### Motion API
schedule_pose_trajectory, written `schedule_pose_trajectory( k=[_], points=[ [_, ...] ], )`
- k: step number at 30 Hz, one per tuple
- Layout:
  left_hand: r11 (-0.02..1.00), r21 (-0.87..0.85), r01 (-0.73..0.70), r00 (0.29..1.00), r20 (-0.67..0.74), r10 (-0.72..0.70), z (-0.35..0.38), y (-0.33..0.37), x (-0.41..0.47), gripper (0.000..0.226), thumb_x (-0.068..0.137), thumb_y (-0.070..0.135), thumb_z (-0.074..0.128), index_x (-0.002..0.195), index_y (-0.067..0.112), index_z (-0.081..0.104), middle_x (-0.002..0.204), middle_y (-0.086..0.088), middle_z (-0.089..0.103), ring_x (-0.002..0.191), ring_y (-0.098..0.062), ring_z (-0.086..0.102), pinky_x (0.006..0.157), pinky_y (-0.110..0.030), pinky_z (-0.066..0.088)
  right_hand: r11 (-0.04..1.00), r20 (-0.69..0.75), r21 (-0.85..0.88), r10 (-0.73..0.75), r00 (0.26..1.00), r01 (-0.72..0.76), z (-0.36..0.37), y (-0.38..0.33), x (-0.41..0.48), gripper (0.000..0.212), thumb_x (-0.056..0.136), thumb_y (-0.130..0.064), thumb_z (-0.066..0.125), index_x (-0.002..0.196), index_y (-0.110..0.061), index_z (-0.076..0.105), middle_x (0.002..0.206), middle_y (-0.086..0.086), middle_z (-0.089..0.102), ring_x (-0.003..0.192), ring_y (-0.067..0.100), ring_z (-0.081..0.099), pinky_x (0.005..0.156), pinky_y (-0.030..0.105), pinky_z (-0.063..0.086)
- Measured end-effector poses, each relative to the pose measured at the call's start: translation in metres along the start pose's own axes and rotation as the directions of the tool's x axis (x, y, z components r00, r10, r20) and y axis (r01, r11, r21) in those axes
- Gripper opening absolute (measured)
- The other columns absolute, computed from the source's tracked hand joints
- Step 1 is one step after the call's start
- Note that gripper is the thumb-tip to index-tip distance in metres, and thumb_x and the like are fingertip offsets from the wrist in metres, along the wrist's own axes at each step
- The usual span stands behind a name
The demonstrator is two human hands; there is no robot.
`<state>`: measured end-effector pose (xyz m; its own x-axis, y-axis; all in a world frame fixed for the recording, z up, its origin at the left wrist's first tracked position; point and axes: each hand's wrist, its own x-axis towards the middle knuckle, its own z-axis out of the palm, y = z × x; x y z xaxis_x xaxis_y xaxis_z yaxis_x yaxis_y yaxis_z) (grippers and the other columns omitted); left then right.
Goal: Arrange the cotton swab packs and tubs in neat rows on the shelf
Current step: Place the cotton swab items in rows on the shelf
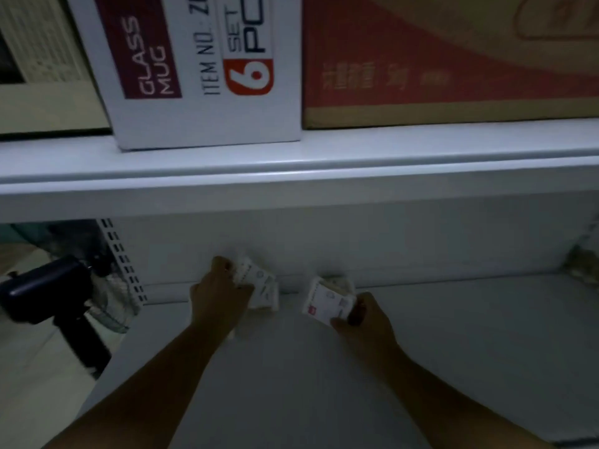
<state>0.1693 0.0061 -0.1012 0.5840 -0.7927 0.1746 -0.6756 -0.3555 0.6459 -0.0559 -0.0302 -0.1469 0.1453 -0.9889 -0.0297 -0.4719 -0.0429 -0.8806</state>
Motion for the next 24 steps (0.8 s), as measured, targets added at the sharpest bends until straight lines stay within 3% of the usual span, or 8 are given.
schedule_pose_trajectory(
  k=[2,4,7,11,14,16,21,24],
  points=[
    [0.977,-0.207,-0.054,0.994,0.082,0.072,0.000,0.019,-0.004,0.042,0.077,0.015,0.074,0.104,0.016,0.042,0.100,-0.010,0.059,0.093,-0.032,0.060,0.073,-0.036,0.047,0.956,0.035,0.289,0.047,0.998,-0.056,-0.022,0.001,-0.008,0.037,0.079,-0.002,0.071,0.103,-0.018,0.047,0.097,0.003,0.062,0.078,0.015,0.061,0.056,0.019,0.048],
    [0.957,-0.271,-0.098,0.964,0.212,0.159,0.005,0.047,-0.010,0.043,0.076,0.007,0.075,0.104,0.016,0.043,0.099,-0.010,0.057,0.092,-0.033,0.060,0.068,-0.037,0.047,0.849,0.071,0.518,0.082,0.994,-0.107,-0.053,0.000,-0.016,0.032,0.079,0.009,0.066,0.101,-0.011,0.052,0.095,0.012,0.063,0.074,0.020,0.062,0.058,0.026,0.055],
    [0.901,-0.434,-0.029,0.869,0.434,0.237,0.021,0.102,-0.030,0.038,0.083,-0.002,0.065,0.111,0.014,0.047,0.107,-0.014,0.058,0.083,-0.029,0.062,0.055,-0.035,0.057,0.769,0.095,0.628,0.081,0.992,-0.123,-0.113,0.009,-0.030,0.019,0.084,0.005,0.060,0.101,-0.005,0.059,0.101,0.020,0.067,0.083,0.029,0.065,0.077,0.041,0.054],
    [0.856,-0.515,0.042,0.748,0.584,0.315,0.059,0.186,-0.077,0.030,0.089,-0.005,0.053,0.117,0.007,0.052,0.102,-0.016,0.062,0.078,-0.025,0.062,0.045,-0.025,0.052,0.754,0.032,0.647,0.121,0.992,-0.113,-0.212,0.042,-0.057,0.016,0.088,-0.001,0.055,0.102,-0.008,0.060,0.096,0.014,0.069,0.077,0.027,0.068,0.065,0.030,0.056],
    [0.879,-0.475,-0.031,0.674,0.640,0.369,0.100,0.258,-0.129,0.032,0.090,0.001,0.054,0.121,0.009,0.052,0.113,-0.015,0.062,0.093,-0.029,0.062,0.060,-0.030,0.055,0.816,-0.095,0.573,0.154,0.983,-0.073,-0.293,0.079,-0.086,0.010,0.088,0.000,0.056,0.095,-0.007,0.058,0.080,0.012,0.065,0.057,0.018,0.063,0.049,0.024,0.051],
    [0.880,-0.466,-0.095,0.615,0.667,0.420,0.127,0.309,-0.168,0.034,0.086,0.008,0.059,0.118,0.015,0.049,0.116,-0.013,0.059,0.096,-0.028,0.060,0.067,-0.031,0.053,0.856,-0.195,0.517,0.142,0.970,-0.021,-0.348,0.108,-0.107,0.019,0.084,0.003,0.058,0.101,-0.005,0.052,0.076,0.011,0.062,0.048,0.012,0.059,0.043,0.021,0.046],
    [0.831,-0.512,-0.218,0.516,0.662,0.543,0.185,0.421,-0.263,0.050,0.062,0.023,0.052,0.111,0.018,0.053,0.101,-0.006,0.063,0.082,-0.018,0.058,0.061,-0.026,0.046,0.887,-0.310,0.462,0.139,0.940,0.021,-0.469,0.169,-0.156,0.024,0.073,-0.002,0.065,0.089,-0.009,0.049,0.068,0.003,0.063,0.049,0.009,0.057,0.047,0.020,0.045],
    [0.794,-0.548,-0.263,0.453,0.656,0.603,0.223,0.475,-0.304,0.030,0.079,0.011,0.055,0.109,0.009,0.053,0.093,-0.011,0.060,0.073,-0.020,0.054,0.055,-0.025,0.043,0.872,-0.344,0.489,0.173,0.923,0.019,-0.514,0.199,-0.170,0.028,0.073,0.000,0.066,0.096,-0.011,0.053,0.079,0.004,0.068,0.054,0.012,0.061,0.048,0.020,0.045]
  ],
)
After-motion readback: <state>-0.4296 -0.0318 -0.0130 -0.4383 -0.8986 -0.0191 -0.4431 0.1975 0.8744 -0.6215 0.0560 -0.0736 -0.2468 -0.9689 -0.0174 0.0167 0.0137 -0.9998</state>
